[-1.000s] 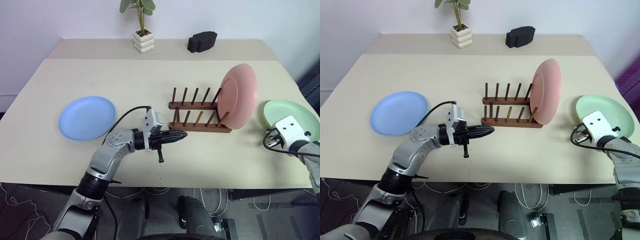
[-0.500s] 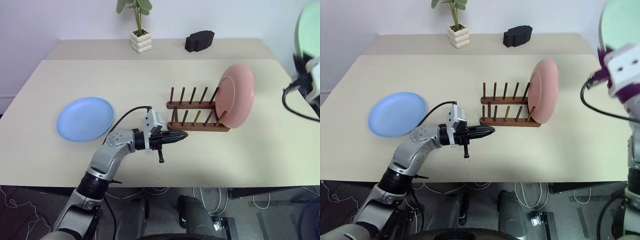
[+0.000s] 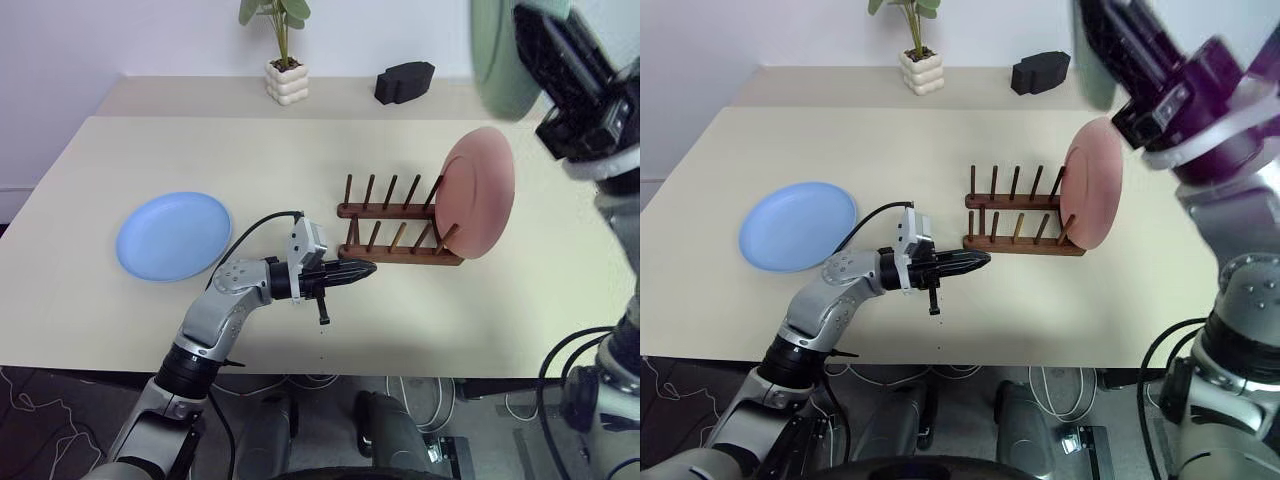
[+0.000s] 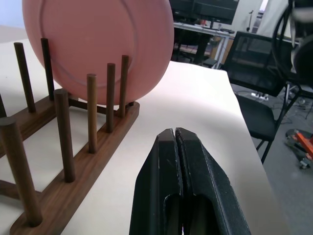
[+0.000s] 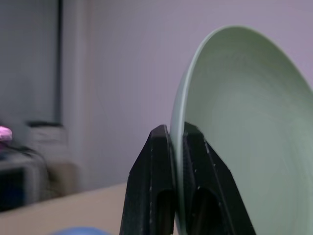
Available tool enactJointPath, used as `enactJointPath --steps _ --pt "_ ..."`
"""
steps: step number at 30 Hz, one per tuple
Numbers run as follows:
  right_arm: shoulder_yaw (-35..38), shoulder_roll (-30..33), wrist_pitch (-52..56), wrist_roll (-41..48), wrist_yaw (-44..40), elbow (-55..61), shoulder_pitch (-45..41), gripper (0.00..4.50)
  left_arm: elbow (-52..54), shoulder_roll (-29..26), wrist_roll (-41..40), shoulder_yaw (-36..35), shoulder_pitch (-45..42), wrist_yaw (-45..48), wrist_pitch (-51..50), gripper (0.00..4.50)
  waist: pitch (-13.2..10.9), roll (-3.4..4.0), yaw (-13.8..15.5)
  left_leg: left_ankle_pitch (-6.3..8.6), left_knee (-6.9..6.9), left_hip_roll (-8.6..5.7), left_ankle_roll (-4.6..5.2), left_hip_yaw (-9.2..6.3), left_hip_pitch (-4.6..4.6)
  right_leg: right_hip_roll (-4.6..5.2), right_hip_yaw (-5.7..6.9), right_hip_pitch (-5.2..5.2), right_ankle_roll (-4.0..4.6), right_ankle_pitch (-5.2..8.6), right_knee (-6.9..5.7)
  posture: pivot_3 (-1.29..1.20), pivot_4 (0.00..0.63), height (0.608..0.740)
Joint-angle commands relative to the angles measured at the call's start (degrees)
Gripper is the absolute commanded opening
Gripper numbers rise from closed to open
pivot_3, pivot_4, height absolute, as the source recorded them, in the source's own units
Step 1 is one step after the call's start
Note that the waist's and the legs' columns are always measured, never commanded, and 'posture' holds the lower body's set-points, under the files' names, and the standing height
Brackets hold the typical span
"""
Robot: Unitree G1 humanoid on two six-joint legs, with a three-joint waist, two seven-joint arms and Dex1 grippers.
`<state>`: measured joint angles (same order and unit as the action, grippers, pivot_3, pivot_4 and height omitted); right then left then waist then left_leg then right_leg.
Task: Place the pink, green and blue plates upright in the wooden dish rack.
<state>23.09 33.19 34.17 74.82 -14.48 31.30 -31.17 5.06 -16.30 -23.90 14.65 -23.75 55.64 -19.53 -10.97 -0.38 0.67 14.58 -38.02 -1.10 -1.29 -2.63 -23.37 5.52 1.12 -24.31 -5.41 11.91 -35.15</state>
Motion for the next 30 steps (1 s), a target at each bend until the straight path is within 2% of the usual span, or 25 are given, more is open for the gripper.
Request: enactJointPath --steps 1,12,30 --pt "0.1 -3.2 -0.9 5.6 6.9 0.5 1.6 0.02 1.8 0.0 -0.2 -0.5 -0.2 0.1 0.7 0.0 0.0 0.02 0.0 0.0 0.0 0.0 0.0 0.01 0.01 0.0 -0.01 0.0 0.0 0.0 -0.02 0.0 0.15 0.74" --pt "-3.0 -6.1 -0.7 5.5 11.3 -0.8 8.8 0.02 1.6 -0.3 -0.3 -0.6 -0.2 0.3 0.8 0.0 0.0 0.04 -0.1 0.0 0.01 0.0 0.0 0.04 0.0 -0.03 -0.02 -0.04 0.0 0.0 -0.02 0.0 0.15 0.74" --pt "-5.5 -8.6 -0.6 5.7 14.0 -2.4 10.1 0.02 2.6 -0.6 -0.1 -1.7 -0.4 -1.2 1.2 0.0 0.0 0.04 -0.1 0.0 0.02 0.0 0.0 0.04 0.0 -0.03 -0.02 -0.04 0.0 0.01 0.0 0.0 0.15 0.74"
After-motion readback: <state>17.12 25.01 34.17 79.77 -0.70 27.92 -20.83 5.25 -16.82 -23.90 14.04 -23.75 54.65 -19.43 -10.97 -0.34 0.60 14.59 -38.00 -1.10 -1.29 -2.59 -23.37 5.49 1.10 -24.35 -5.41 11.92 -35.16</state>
